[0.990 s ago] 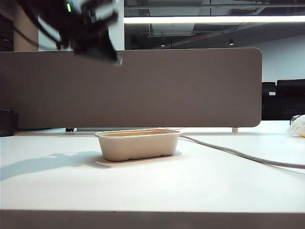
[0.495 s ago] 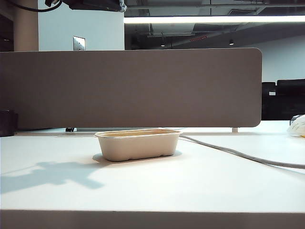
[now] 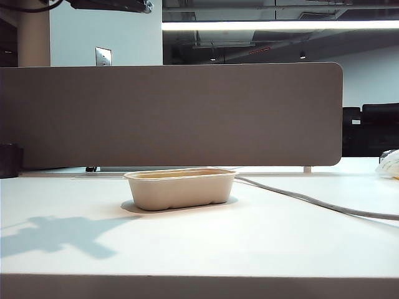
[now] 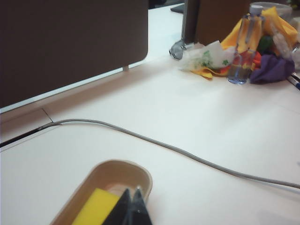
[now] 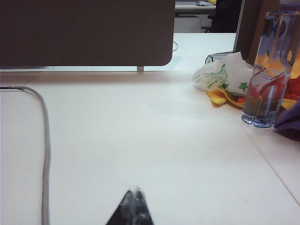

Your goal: Pick up the cleaning sponge from the table and place it into the paper lunch box.

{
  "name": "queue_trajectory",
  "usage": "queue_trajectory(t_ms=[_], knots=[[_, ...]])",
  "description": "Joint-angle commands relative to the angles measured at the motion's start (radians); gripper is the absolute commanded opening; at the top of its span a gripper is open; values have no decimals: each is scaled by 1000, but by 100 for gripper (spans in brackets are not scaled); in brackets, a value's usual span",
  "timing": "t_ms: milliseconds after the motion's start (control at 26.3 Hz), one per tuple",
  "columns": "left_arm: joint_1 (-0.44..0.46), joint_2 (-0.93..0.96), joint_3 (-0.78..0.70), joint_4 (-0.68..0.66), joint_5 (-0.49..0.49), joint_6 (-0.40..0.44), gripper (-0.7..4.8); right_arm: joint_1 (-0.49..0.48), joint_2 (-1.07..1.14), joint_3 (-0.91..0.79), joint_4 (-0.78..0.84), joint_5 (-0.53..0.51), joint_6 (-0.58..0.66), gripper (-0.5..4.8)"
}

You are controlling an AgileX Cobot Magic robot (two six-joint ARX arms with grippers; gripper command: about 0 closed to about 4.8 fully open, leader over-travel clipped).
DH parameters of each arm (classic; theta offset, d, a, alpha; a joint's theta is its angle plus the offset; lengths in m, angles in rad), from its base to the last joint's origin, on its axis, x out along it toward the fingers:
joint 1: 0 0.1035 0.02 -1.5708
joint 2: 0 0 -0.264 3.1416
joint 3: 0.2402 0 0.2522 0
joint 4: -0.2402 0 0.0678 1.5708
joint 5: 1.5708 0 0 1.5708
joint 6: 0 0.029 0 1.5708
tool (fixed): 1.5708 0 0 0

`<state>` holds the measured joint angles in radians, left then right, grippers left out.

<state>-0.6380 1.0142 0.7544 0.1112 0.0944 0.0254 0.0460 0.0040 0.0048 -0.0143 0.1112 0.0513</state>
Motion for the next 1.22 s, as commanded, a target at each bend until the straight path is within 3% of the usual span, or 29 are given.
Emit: queue_trajectory(t_ms=[38, 457, 571, 685, 837, 914, 990, 1218], knots=[[-1, -2, 0, 6, 3, 1, -1, -1, 0, 1, 15, 0, 0, -5], [0, -21, 0, -40, -6, 31, -1, -1, 0, 1, 15, 0, 0, -5], [32, -63, 0, -98, -99, 156, -1, 0, 0, 1, 14, 0, 0, -5], [131, -137, -11, -222, -161, 131, -1, 0, 0, 1, 12, 0, 0, -5], [382, -314, -119, -278, -40, -38, -1, 0, 0, 1, 11, 0, 0, -5], [509, -432, -205, -277, 4, -39, -1, -1, 0, 1, 12, 0, 0, -5], [590, -557, -289, -278, -18, -34, -1, 1, 0, 1, 11, -1, 0, -5], [685, -813, -479, -225, -96, -34, -1, 0, 0, 1, 11, -1, 0, -5]])
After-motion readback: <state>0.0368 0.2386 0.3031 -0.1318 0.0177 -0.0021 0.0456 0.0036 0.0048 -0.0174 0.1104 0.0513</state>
